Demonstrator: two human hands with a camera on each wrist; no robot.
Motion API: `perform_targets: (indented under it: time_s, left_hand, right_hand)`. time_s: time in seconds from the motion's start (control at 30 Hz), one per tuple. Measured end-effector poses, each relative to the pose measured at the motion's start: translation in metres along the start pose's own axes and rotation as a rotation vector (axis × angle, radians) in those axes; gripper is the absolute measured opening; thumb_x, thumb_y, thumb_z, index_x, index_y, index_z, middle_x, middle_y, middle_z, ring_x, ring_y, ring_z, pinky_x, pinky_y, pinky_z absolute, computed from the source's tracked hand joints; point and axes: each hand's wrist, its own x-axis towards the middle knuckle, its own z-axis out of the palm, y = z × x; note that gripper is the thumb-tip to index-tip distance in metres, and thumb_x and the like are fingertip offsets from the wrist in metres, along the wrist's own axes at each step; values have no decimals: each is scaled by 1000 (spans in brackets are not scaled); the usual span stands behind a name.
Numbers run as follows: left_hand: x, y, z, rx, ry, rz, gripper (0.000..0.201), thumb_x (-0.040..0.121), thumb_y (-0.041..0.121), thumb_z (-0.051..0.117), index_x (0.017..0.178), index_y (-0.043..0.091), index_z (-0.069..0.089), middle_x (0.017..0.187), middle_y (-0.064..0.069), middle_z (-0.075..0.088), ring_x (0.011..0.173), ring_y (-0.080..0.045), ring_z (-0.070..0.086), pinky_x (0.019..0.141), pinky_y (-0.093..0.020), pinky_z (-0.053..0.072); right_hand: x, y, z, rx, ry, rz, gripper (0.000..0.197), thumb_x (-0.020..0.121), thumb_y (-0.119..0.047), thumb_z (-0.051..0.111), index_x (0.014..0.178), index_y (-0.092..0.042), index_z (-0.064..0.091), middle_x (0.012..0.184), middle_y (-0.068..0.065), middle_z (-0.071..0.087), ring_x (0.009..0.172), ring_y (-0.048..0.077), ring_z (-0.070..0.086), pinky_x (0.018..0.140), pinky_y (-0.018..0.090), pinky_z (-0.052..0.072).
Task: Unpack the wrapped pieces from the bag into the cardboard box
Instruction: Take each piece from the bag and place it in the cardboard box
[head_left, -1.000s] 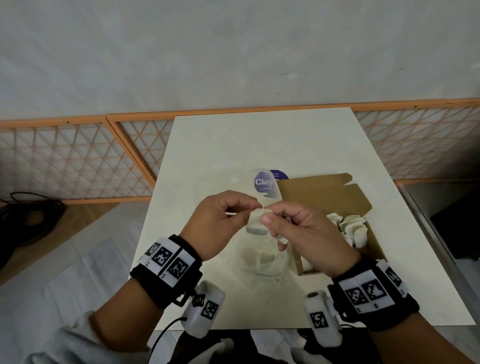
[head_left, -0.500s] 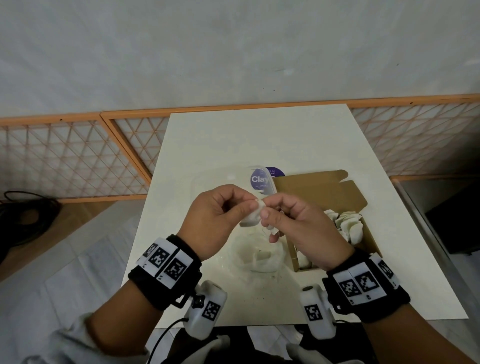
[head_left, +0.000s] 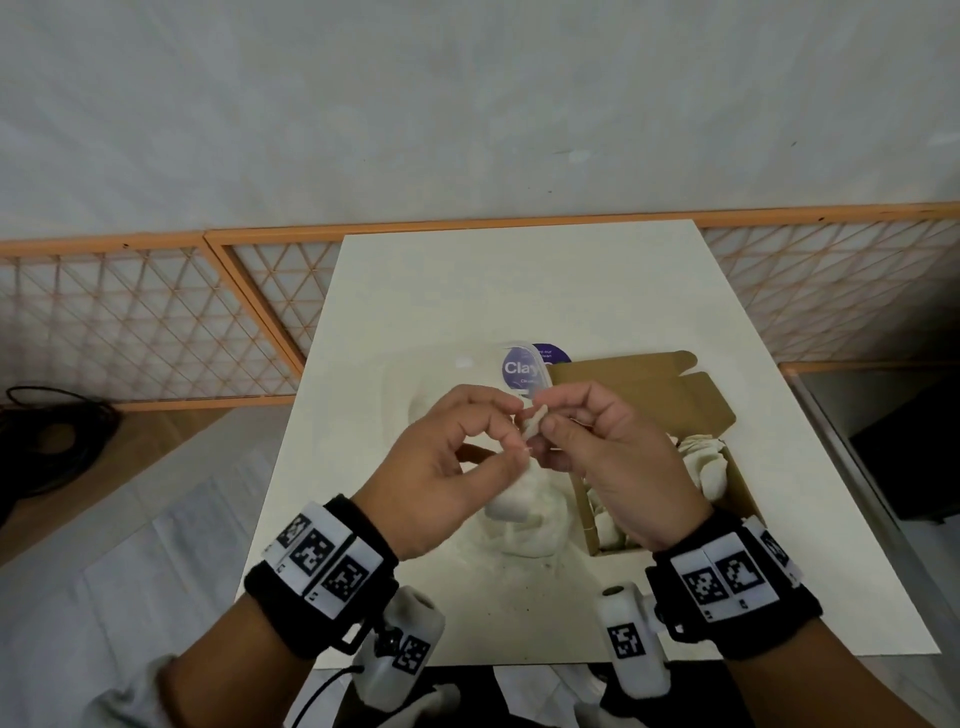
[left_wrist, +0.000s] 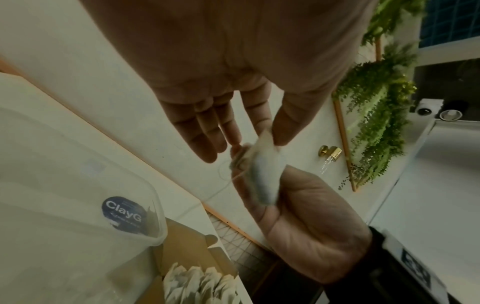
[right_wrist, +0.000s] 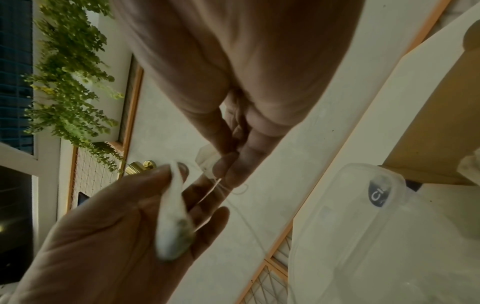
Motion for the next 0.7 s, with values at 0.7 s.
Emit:
perform_targets:
  time_s: [0.7]
  left_hand:
    - [2, -17, -5, -184, 296, -202, 3, 93, 11, 74, 92, 9, 76, 99, -4, 80, 99, -29, 74, 88, -37, 56]
  right_hand:
    - [0, -42, -8, -764, 125, -216, 22, 107, -15, 51, 109, -28, 68, 78, -1, 72, 67, 11, 72, 68, 41, 64]
